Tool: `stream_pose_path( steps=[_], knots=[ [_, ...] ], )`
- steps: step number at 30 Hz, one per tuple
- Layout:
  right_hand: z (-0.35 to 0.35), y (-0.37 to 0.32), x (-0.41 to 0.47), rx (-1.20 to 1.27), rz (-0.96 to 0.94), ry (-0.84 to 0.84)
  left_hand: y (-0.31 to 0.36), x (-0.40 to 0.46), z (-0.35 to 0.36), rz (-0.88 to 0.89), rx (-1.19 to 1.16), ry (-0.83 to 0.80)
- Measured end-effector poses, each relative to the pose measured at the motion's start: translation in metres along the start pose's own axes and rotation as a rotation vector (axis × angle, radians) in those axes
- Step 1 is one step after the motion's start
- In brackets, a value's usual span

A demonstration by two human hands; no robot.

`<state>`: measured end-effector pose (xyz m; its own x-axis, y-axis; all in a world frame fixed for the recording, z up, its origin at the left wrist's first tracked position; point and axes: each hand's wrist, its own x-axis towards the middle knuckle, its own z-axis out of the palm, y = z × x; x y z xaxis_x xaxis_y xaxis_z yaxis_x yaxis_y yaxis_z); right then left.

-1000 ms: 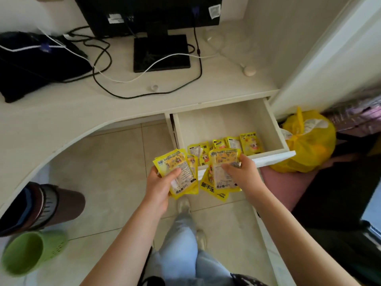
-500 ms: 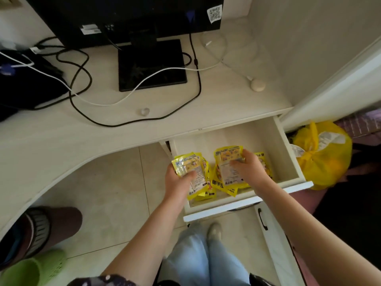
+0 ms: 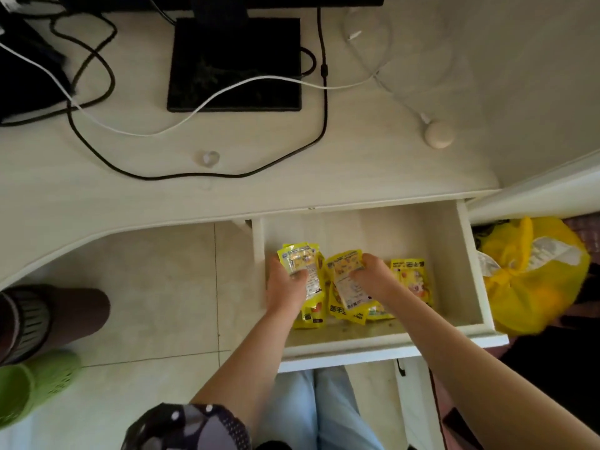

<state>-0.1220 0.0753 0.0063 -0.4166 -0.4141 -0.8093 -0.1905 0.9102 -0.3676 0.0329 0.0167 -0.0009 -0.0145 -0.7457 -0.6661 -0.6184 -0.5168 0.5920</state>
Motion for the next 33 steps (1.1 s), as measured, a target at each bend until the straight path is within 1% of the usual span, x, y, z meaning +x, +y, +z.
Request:
stream_pose_path(
  steps=[3,7,9,13,18,23,29,33],
  knots=[
    [0.008,0.005,0.015,-0.030,0.001,-0.044,-0.002,0.008,0.011,-0.044,-0.071,0.009],
    [0.013,0.010,0.021,-0.086,-0.018,-0.052,-0.011,0.018,0.020,-0.101,-0.082,0.026],
    [0.015,0.013,0.024,-0.098,-0.036,-0.050,-0.015,0.020,0.020,-0.126,-0.060,0.006],
    [0.012,0.018,0.025,-0.145,-0.101,-0.014,-0.022,0.022,0.016,-0.121,0.003,-0.035],
    [0.000,0.015,0.018,-0.137,-0.149,0.032,-0.021,0.015,0.008,-0.068,0.132,-0.085],
    [-0.012,0.010,0.004,-0.135,-0.185,0.057,-0.021,-0.006,0.001,-0.002,0.213,-0.126],
    [-0.015,0.000,-0.028,-0.205,-0.289,0.061,-0.015,-0.040,-0.016,0.117,0.232,-0.107],
    [-0.008,-0.008,-0.057,-0.283,-0.383,0.036,-0.016,-0.068,-0.034,0.149,0.198,-0.112]
  ],
)
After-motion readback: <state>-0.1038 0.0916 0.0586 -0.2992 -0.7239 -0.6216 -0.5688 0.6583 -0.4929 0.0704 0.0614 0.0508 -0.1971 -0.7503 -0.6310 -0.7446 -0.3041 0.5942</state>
